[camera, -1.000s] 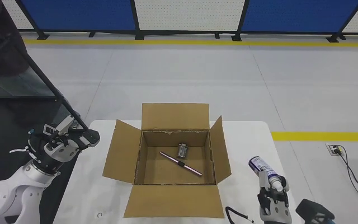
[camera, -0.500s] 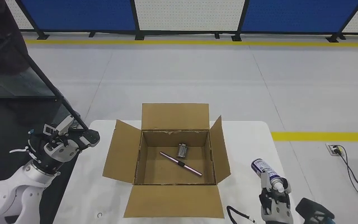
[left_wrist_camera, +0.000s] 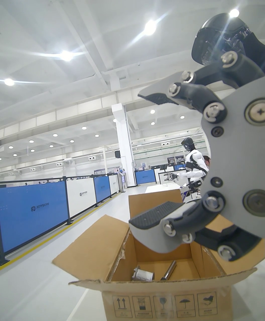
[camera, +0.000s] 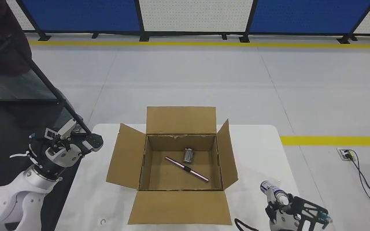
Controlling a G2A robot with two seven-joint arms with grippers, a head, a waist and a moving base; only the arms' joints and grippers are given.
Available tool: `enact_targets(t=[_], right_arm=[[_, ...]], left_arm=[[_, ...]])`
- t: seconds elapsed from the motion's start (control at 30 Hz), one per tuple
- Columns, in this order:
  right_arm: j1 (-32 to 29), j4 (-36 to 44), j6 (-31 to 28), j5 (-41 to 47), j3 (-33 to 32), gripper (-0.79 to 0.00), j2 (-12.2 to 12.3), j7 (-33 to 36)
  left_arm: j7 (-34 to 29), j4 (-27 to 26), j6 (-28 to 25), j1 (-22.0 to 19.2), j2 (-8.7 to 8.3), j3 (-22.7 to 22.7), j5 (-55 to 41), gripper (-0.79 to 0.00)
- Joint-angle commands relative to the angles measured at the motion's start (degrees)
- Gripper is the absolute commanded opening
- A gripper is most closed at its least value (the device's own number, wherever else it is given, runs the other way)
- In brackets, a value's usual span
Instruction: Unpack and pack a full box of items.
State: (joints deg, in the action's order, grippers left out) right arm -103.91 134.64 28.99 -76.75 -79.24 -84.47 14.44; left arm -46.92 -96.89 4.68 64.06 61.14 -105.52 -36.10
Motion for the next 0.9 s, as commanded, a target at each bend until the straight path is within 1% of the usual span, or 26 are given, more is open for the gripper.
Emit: enact_targets(t=[0.0, 0.23, 0.3, 0.33, 0.43, 0.47, 0.57, 0.67, 0.73, 0.87], right_arm=[[0.0, 0.0, -0.1, 0.1, 0.0, -0.785, 0.0, -0.1], [0.0, 0.0, -0.1, 0.1, 0.0, -0.785, 0.0, -0.1], [0.1, -1.1, -0.4, 0.4, -0.3, -0.785, 0.0, 0.0], [0.1, -2.0, -1.2, 0.2, -0.6, -0.785, 0.1, 0.9], [0.5, -4.2, -1.1, -0.5, -2.5, -0.785, 0.2, 5.3], [0.8, -5.1, -0.2, -1.1, -3.2, -0.785, 0.3, 6.8], [2.5, -7.7, -0.1, -2.8, -4.4, -0.785, 0.4, 11.1], [4.1, -10.4, -0.5, -3.3, -5.6, -0.785, 0.5, 13.0], [5.2, -12.6, -3.5, -3.8, -5.8, -0.785, 0.7, 14.7], [6.5, -14.0, -3.6, -4.6, -6.5, -0.785, 0.7, 16.1]], left_arm=[[0.0, 0.0, 0.0, 0.0, 0.00, 0.0, 0.0, 0.000], [0.0, 0.0, 0.0, 0.0, 0.00, 0.0, 0.0, 0.000], [0.0, 0.0, 0.0, 0.0, 0.00, 0.0, 0.0, 0.000], [0.0, 0.0, 0.0, 0.0, 0.00, 0.0, 0.0, 0.000], [0.0, 0.0, 0.0, 0.0, 0.00, 0.0, 0.0, 0.000], [0.0, 0.0, 0.0, 0.0, 0.00, 0.0, 0.0, 0.000], [0.0, 0.0, 0.0, 0.0, 0.00, 0.0, 0.0, 0.000], [0.0, 0.0, 0.0, 0.0, 0.00, 0.0, 0.0, 0.000], [0.0, 0.0, 0.0, 0.0, 0.00, 0.0, 0.0, 0.000], [0.0, 0.0, 0.0, 0.0, 0.00, 0.0, 0.0, 0.000]])
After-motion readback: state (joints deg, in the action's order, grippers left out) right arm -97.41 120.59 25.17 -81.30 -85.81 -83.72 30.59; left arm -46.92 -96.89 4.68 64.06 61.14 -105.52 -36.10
